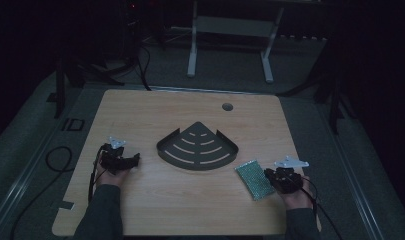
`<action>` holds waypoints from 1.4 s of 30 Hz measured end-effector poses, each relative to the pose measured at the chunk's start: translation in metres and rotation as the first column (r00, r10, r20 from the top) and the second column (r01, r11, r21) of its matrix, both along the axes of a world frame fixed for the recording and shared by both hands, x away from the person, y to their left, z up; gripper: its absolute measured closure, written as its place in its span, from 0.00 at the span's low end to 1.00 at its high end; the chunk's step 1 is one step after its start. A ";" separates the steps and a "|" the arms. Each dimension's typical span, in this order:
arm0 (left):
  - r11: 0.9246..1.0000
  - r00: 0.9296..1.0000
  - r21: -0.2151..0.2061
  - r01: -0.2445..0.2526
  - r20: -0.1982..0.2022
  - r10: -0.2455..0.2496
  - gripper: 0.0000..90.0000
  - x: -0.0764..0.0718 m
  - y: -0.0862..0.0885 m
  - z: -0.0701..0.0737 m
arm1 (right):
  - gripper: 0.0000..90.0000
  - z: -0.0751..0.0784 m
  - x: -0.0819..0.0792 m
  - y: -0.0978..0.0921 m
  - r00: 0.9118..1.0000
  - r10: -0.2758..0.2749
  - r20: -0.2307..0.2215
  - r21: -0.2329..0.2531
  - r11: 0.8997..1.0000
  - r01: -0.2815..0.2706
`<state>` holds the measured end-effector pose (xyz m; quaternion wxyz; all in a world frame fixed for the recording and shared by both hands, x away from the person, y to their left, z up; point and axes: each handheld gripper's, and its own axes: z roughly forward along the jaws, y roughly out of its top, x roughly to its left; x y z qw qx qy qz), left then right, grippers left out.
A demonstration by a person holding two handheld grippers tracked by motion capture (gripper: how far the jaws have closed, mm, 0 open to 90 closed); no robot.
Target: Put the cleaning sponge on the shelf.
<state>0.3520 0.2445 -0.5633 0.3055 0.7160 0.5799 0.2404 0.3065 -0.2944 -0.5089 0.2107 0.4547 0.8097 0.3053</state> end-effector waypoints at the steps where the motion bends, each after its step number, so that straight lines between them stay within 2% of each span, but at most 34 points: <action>1: 1.000 1.000 0.001 0.000 0.000 0.000 0.22 0.000 0.000 0.000 | 0.92 0.001 0.002 0.000 1.000 -0.002 -0.005 -0.003 1.000 0.002; 3: 1.000 1.000 0.001 0.000 0.000 0.000 0.22 0.000 0.000 0.000 | 0.91 0.002 0.004 0.000 1.000 -0.006 -0.008 -0.010 1.000 0.006; 7: 1.000 1.000 0.000 0.000 0.000 0.000 0.22 0.000 0.000 0.000 | 0.88 0.002 0.016 0.000 0.998 -0.015 -0.054 -0.032 0.999 0.013; 15: 1.000 1.000 0.000 0.000 0.001 0.000 0.22 0.000 0.000 0.000 | 0.86 -0.002 0.027 -0.005 0.993 -0.009 -0.118 -0.019 1.000 0.006; 16: 1.000 1.000 0.000 0.000 0.001 0.000 0.23 0.000 0.000 0.000 | 0.86 -0.003 0.030 -0.006 0.990 -0.011 -0.142 -0.021 1.000 0.008; 24: 1.000 1.000 0.000 0.000 0.000 0.000 0.23 0.000 0.000 0.000 | 0.83 -0.001 0.034 -0.003 0.986 0.014 -0.169 -0.014 1.000 -0.017; 33: 1.000 1.000 0.000 0.000 0.000 0.000 0.22 0.000 0.000 0.000 | 0.84 -0.003 0.041 0.002 0.977 0.030 -0.211 -0.049 0.998 -0.041; 38: 1.000 1.000 0.000 0.000 0.000 0.000 0.22 0.000 0.000 0.000 | 0.84 -0.005 0.043 0.003 0.970 0.031 -0.241 -0.057 0.997 -0.046; 42: 1.000 1.000 0.000 0.001 0.000 -0.001 0.22 0.000 0.000 0.000 | 0.84 -0.006 0.046 0.001 0.964 0.029 -0.264 -0.045 0.998 -0.043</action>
